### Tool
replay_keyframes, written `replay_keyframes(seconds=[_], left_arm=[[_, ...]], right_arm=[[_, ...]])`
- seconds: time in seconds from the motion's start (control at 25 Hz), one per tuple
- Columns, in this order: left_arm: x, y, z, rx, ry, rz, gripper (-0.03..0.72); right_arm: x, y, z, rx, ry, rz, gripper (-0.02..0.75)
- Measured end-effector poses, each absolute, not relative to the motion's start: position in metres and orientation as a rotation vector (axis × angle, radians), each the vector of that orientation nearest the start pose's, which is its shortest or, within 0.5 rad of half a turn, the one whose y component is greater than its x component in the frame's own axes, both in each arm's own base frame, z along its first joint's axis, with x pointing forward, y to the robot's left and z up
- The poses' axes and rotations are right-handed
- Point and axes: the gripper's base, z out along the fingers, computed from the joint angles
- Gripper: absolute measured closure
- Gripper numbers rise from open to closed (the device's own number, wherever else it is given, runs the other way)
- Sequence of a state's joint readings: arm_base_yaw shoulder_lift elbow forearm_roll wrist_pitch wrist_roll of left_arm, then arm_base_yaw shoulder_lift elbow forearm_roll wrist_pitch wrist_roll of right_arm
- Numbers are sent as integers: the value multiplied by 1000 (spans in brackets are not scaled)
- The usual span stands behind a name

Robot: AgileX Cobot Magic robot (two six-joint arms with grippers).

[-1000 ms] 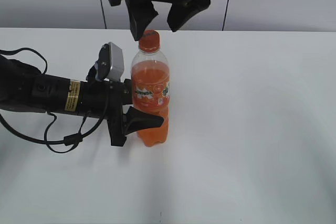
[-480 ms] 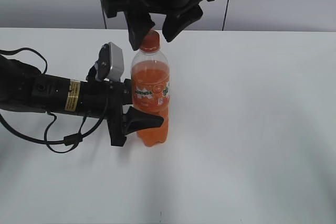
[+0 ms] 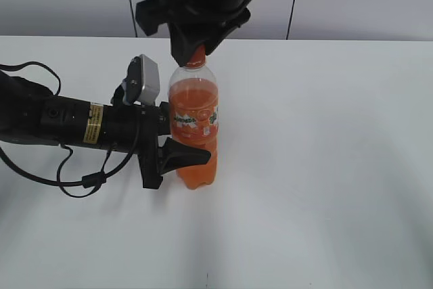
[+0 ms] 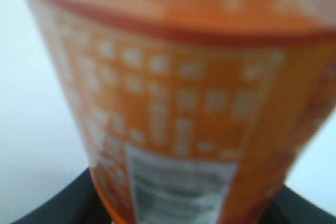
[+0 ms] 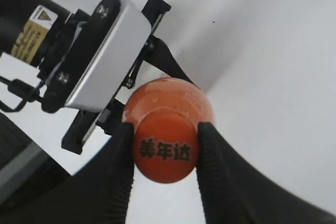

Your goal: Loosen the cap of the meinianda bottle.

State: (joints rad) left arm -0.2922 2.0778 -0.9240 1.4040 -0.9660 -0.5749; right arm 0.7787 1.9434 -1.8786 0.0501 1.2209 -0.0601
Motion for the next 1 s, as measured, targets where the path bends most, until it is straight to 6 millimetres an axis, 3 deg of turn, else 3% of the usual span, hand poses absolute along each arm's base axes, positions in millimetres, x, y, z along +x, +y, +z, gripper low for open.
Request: replay_keyframes(seconds=[0.24,0.4,0.8,1.0], left_arm=[[311,-171,103,1376,1638,-881,305],[311,-171,103,1377,1636,-881,305],[311,-171,103,1378,1635,-880,305],[311,-171,103,1378,1635,-880,305]], right_arm=[[297,300,315,-1783,2123,113,465],[297,299,316,-2102,1796,29,465],[297,299,317,-2425,1328,-82,465],[297,299,317,-2448,1287,-91,465]])
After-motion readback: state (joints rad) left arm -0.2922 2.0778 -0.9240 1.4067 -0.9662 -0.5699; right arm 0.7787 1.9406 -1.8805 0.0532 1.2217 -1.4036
